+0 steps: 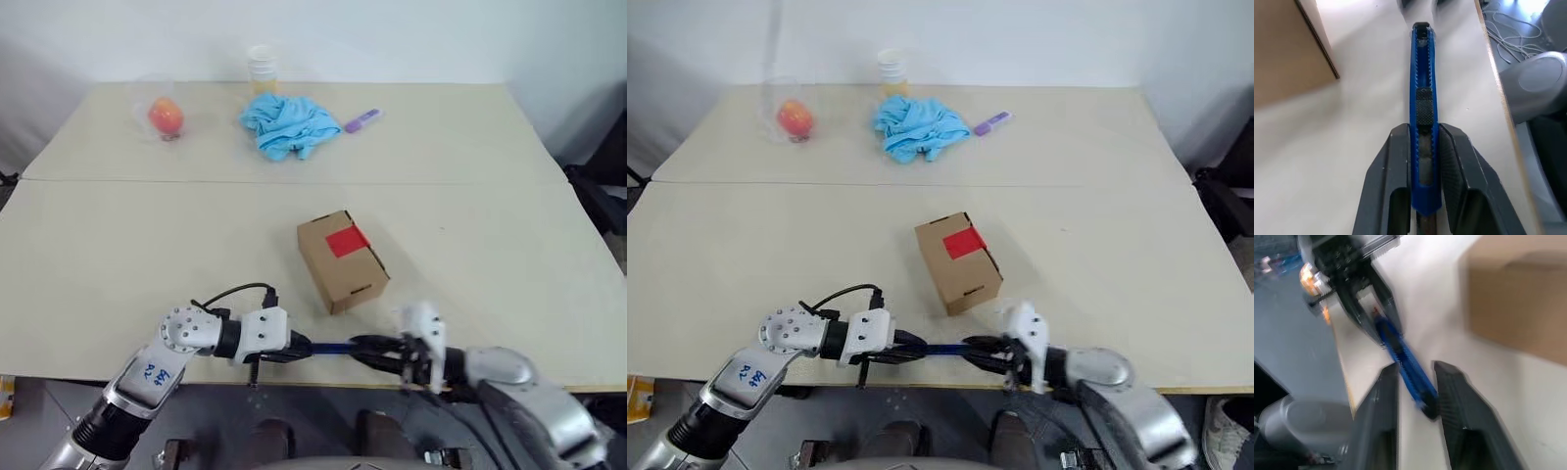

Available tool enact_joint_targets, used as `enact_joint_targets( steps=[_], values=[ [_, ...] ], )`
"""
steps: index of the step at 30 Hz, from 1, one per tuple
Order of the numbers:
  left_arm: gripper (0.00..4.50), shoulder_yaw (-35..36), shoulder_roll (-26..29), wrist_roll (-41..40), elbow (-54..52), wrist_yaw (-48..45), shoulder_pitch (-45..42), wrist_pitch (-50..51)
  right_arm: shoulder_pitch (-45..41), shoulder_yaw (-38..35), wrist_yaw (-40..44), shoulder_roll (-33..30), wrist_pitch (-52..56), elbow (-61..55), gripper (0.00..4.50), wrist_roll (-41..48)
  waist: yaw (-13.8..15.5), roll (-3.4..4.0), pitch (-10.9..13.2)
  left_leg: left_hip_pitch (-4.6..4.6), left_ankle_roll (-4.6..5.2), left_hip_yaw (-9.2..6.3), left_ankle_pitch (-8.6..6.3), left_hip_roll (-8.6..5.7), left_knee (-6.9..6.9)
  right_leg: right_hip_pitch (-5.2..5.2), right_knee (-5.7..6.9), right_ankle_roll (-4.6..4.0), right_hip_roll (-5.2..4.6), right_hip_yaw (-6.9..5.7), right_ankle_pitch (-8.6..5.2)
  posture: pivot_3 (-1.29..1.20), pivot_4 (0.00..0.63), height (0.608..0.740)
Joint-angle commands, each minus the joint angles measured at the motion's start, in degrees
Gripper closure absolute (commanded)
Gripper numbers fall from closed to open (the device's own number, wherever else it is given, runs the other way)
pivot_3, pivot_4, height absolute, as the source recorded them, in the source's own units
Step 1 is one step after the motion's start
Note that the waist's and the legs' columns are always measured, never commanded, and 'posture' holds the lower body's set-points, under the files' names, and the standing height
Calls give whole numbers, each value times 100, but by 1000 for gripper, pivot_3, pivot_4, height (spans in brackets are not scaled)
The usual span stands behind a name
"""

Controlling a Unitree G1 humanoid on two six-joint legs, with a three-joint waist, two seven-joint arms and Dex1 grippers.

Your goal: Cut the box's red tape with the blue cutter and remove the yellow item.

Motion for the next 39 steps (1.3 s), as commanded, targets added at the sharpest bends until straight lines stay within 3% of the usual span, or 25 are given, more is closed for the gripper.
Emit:
enact_joint_targets(
  steps=[1, 4, 7, 8, 11, 14, 21, 24, 29, 34, 39],
  values=[
    [4039, 370, 9, -215, 229, -120, 169, -1313, 30, -1154, -597, -534, 1163, -484, 2223, 1820, 2, 1, 1, 3, -4, 0, -2, 6, -1, 1, -3, 0, 5, -2, 0, 0, 150, 740],
    [4039, 486, -72, -257, 442, -101, 143, -1853, -51, -1475, -1467, -1454, 2285, -364, 1183, 3573, 22, 18, 10, 3, -9, -1, -3, 16, 4, 3, -6, -1, 5, -8, 0, 0, 150, 740],
    [4039, 407, -183, -97, 598, 9, -40, -2061, -264, -1101, -2730, -1857, 2275, -181, 236, 5298, 32, 8, 10, 2, -7, 1, -3, 20, 7, 7, -9, -2, 6, -12, 1, 0, 150, 740],
    [4039, 364, -256, -66, 597, 60, -121, -2036, -385, -882, -3089, -1938, 2146, -155, 44, 5921, 31, 8, 11, 1, -7, 1, -3, 18, 9, 8, -10, 0, 5, -13, 2, 0, 150, 740],
    [4039, 253, -401, -22, 549, 104, -267, -1993, -847, -302, -4066, -1939, 1722, -136, 44, 6987, 32, 6, 12, -4, -1, 2, -3, 13, 14, 8, -13, 8, 2, -11, 6, 0, 150, 740],
    [4039, 155, -505, 6, 470, 156, -339, -1912, -1306, 226, -4748, -1656, 1460, -65, 44, 7135, 12, 3, 13, -7, 5, 5, -4, 6, 17, 9, -26, 18, 1, -8, 12, 0, 150, 740],
    [4039, 107, -624, 32, 426, 262, -431, -1833, -1703, 764, -5265, -1503, 1497, 178, 44, 7077, 26, 3, 14, -15, 9, 4, -6, 6, 16, 4, -35, 19, 2, -8, 14, 0, 150, 740],
    [4039, 112, -615, 43, 404, 272, -419, -1826, -1688, 539, -5061, -1479, 1452, 234, 44, 7095, 29, 3, 14, -17, 10, 2, -6, 5, 17, 5, -37, 20, 2, -9, 15, 0, 150, 740],
    [4039, 147, -545, 33, 406, 266, -335, -1840, -1621, -132, -3848, -1440, 1524, 231, 44, 7135, 27, 3, 14, -19, 12, 2, -7, 6, 16, 5, -40, 21, 6, -9, 15, 0, 150, 740],
    [4039, 118, -571, 32, 402, 277, -337, -1850, -1308, -385, -3950, -1907, 1766, 571, 44, 7135, 39, 3, 14, -20, 14, 2, -7, 6, 16, 6, -40, 20, 1, -9, 15, 0, 150, 740],
    [4039, 126, -664, -85, 441, 262, -385, -1993, -1316, -11, -4472, -2038, 1942, 808, 44, 6728, 28, 3, 14, -20, 15, 3, -8, 6, 16, 4, -42, 21, 1, -9, 16, 0, 150, 740]
  ],
)
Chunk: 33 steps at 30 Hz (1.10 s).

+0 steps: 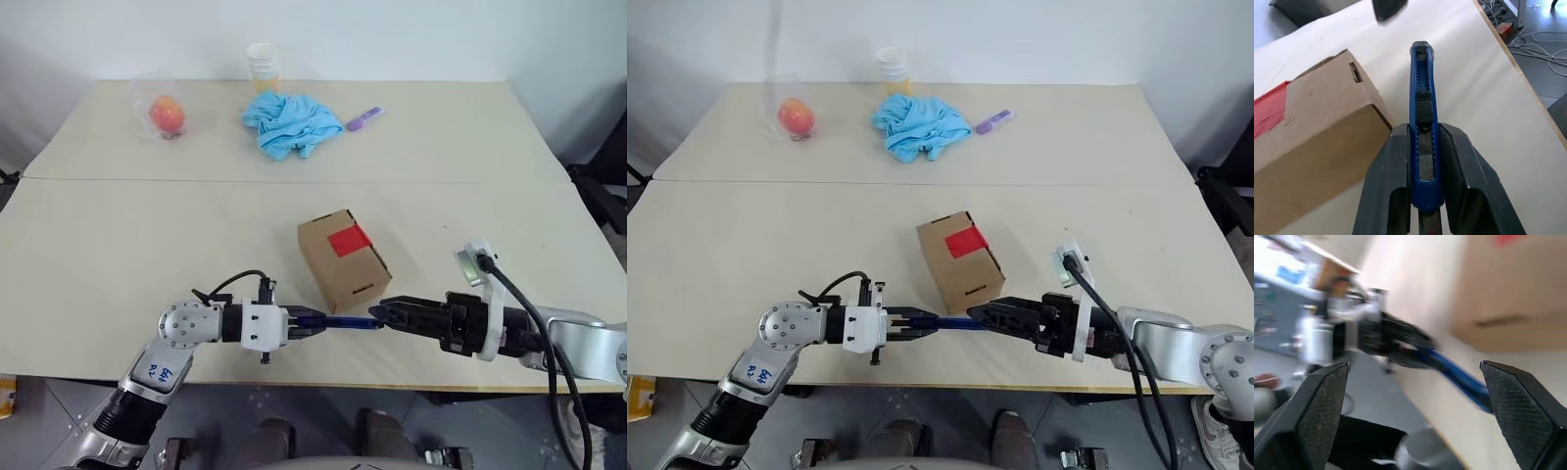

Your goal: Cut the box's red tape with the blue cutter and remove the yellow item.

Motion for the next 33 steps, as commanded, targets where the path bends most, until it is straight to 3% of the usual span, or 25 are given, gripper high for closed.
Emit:
enact_joint_targets(
  steps=[1, 16, 25, 33],
  values=[
    [4039, 21, -85, -197, -161, 17, -48, -192, 15, 173, -152, 41, 123, 0, 44, -131, -5, 0, 0, 0, 0, 1, 0, 0, 0, 0, -1, 0, 2, 0, 0, 0, 150, 740],
    [4039, 53, -151, -324, -213, 4, -46, -230, -513, 767, -392, 848, 165, 226, 44, 89, -9, 0, 0, -1, 0, 1, 0, 1, 1, -1, -2, 1, 1, 1, 1, 0, 150, 740],
    [4039, 40, -169, -362, -228, -7, -57, -261, -681, 920, -267, 1097, 359, 348, 3046, -256, -10, 1, 0, -1, 0, -1, 0, 0, 0, -1, -3, 1, 1, 1, 2, 0, 150, 740],
    [4039, 45, -179, -360, -227, -12, -85, -274, -722, 922, -187, 1260, 449, 439, 3046, -417, -10, 1, 0, -2, 0, -1, 0, 0, 0, -1, -3, 0, 1, 1, 2, 0, 150, 740]
  ],
)
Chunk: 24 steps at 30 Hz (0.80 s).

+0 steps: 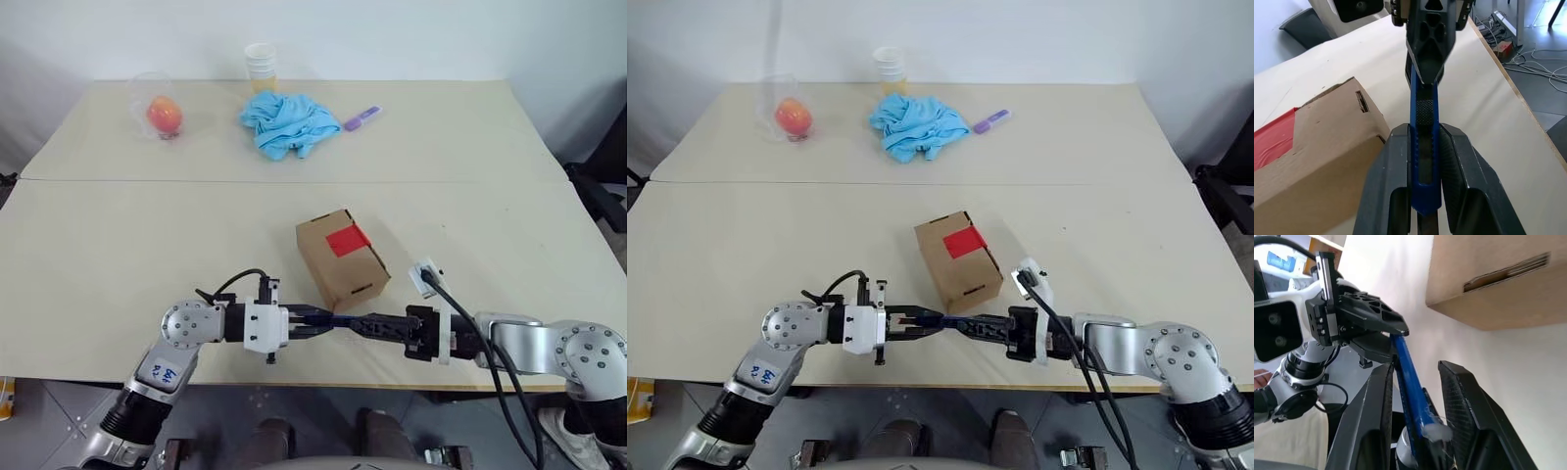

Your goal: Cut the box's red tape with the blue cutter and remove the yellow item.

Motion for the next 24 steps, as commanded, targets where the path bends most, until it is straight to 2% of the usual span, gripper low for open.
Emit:
enact_joint_targets(
  steps=[1, 2, 3, 5, 7, 15, 17, 19, 21, 22, 23, 24],
  values=[
    [4039, 37, -19, -127, -214, 24, -56, -126, -60, -45, 81, 102, 23, 23, 3046, 11, 0, 0, 0, 0, 0, 0, 0, 0, 0, 0, 0, 0, 0, 0, 0, 0, 150, 740],
    [4039, 38, -19, -129, -215, 25, -56, -124, -63, -47, 87, 124, 34, 34, 3046, -3, 0, 0, 0, 0, 0, 0, 0, 0, 0, 0, 0, 0, 0, 0, 0, 0, 150, 740],
    [4039, 38, -21, -132, -219, 24, -57, -121, -64, -52, 90, 144, 42, 44, 3335, -16, 0, 0, 0, 0, 0, 0, 0, -1, 0, 0, 0, 0, 0, 0, 0, 0, 150, 740],
    [4039, 39, -20, -136, -222, 24, -56, -122, -59, -63, 92, 176, 52, 62, 3640, -32, 0, 0, 0, 0, 0, 0, 0, -1, 0, 0, 0, 0, 0, 0, 0, 0, 150, 740],
    [4039, 44, -13, -135, -229, 25, -47, -124, -39, -77, 130, 181, 65, 75, 4322, -38, 0, 0, 0, 0, 0, 0, 0, 0, 0, 0, 0, 0, 0, 0, 0, 0, 150, 740],
    [4039, 74, 5, -225, -256, 0, 20, -49, 8, -165, 364, 123, 114, 136, 4344, -100, -1, 0, 0, 0, 0, 0, 0, 0, 0, 0, 0, 0, 0, 0, 0, 0, 150, 740],
    [3312, 223, 49, -624, -410, -45, 105, 302, 7, -220, 466, 65, 152, 112, 4344, -114, -1, 0, 0, -1, 0, 0, 0, 0, 0, 0, 0, 0, -1, 0, 0, 0, 150, 740],
    [2804, 428, 134, -1048, -602, -12, 189, 796, 10, -332, 617, -40, 209, 41, 4344, -94, -4, 0, 0, -4, 0, -2, 0, 1, 0, -3, 0, 0, -2, 0, 0, 0, 150, 740],
    [2260, 709, 427, -1792, -961, -27, 354, 1783, 69, -534, 777, -238, 262, -84, 4344, 38, -7, 1, 0, -7, 0, -3, 0, 2, 1, -7, 0, 0, -2, -1, 0, 0, 150, 740],
    [1956, 866, 596, -2164, -1126, -67, 437, 2208, 105, -630, 840, -330, 278, -132, 4344, 99, -9, 1, 1, -11, 0, -5, 0, 4, 0, -9, 0, 0, -2, -1, 0, 0, 150, 740],
    [1667, 1178, 1048, -2912, -1299, -237, 609, 3009, 186, -804, 928, -514, 321, -199, 4344, 190, -15, 1, 1, -11, 0, -7, 0, 5, 0, -9, 1, -1, -2, -2, 0, 0, 150, 740],
    [1642, 1476, 1402, -3372, -1358, -391, 747, 3516, 294, -991, 1050, -686, 370, -264, 4344, 226, -28, 1, 2, -11, 0, -7, 0, 6, -3, -10, -1, -1, -2, -1, 0, 0, 150, 740]
  ],
)
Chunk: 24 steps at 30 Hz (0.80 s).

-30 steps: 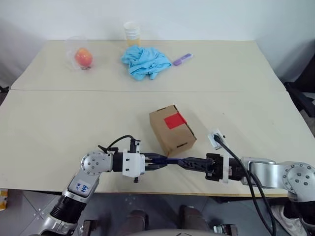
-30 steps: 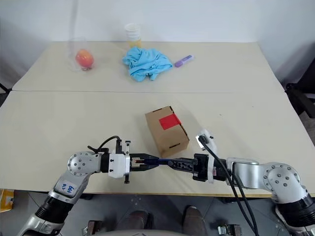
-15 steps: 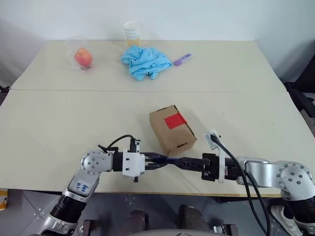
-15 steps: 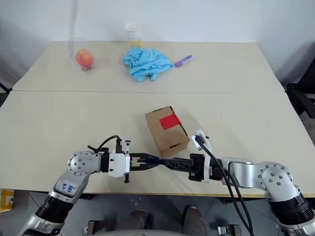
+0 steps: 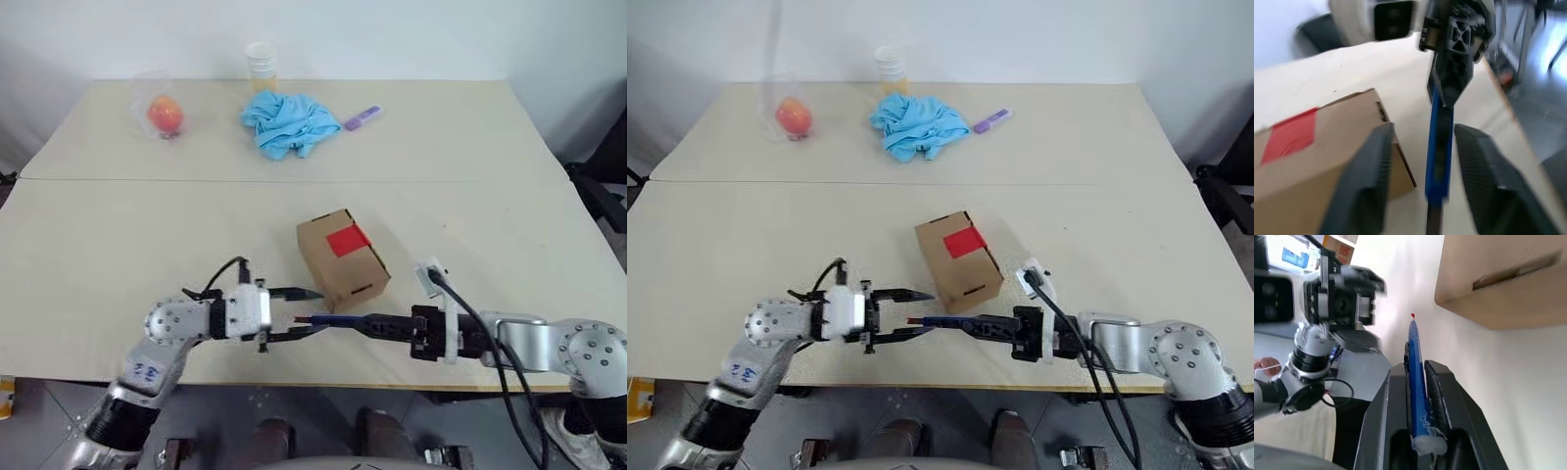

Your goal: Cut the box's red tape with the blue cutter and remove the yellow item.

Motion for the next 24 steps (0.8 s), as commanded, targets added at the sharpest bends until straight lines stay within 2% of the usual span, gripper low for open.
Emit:
enact_joint_targets(
  steps=[1, 3, 6, 10, 15, 17, 20, 24],
  values=[
    [1642, 1000, 931, -1566, -371, -380, 361, 1651, 288, -688, 445, -489, 151, -415, 4344, 339, -18, 3, 1, -5, -1, -1, -1, 6, -1, -5, 1, -1, 4, -1, -1, 0, 150, 740],
    [1642, 1485, 1242, -1863, -100, -404, 453, 2047, 540, -1028, 654, -775, 214, -531, 4344, 366, -3, 8, 5, -5, -2, -2, -1, 7, -4, -6, 0, -5, 6, -3, -2, 0, 150, 740],
    [1642, 2045, 1280, -2133, 521, -309, 410, 2410, 974, -1642, 912, -1091, 249, -661, 4344, 440, 33, 12, 6, -6, 1, -2, -2, 0, 1, -1, -4, -4, 5, -4, -2, 0, 150, 740],
    [2491, 1993, 1037, -1721, 1087, -451, 458, 2164, 1518, -2740, 1452, -1483, 486, -622, 4344, 169, 24, 11, 7, -5, 8, 2, -6, -10, 1, 4, -4, -1, 5, -2, 0, 0, 150, 740],
    [4012, 1393, 284, -1400, 1056, -129, -234, 2073, 1467, -3555, 2033, -1975, 732, -239, 4344, -278, 74, 10, 8, -7, 13, 5, -8, -11, 5, 5, -6, 1, 1, 0, 5, 0, 150, 740],
    [4496, 1082, -74, -1281, 1184, -147, -772, 2075, 907, -3270, 1964, -2257, 568, -39, 4344, -362, 80, 6, 10, -8, 12, 6, -7, -12, 12, 5, -9, 3, 2, 0, 7, 0, 150, 740],
    [4500, 675, -528, -858, 1590, -71, -1615, 1905, -206, -2438, 1661, -2397, 406, 245, 4344, -622, 60, 5, 10, -7, 5, 13, -3, -18, 12, 2, -11, 2, 10, 0, 11, 0, 150, 740],
    [4500, 274, -1012, -235, 2236, 253, -2545, 1790, -1927, -1170, 1291, -2259, 823, 714, 4344, -1112, -14, 2, 12, -16, -4, 15, -1, -20, 11, -11, -10, 2, 16, -3, 11, 0, 150, 740]
  ],
)
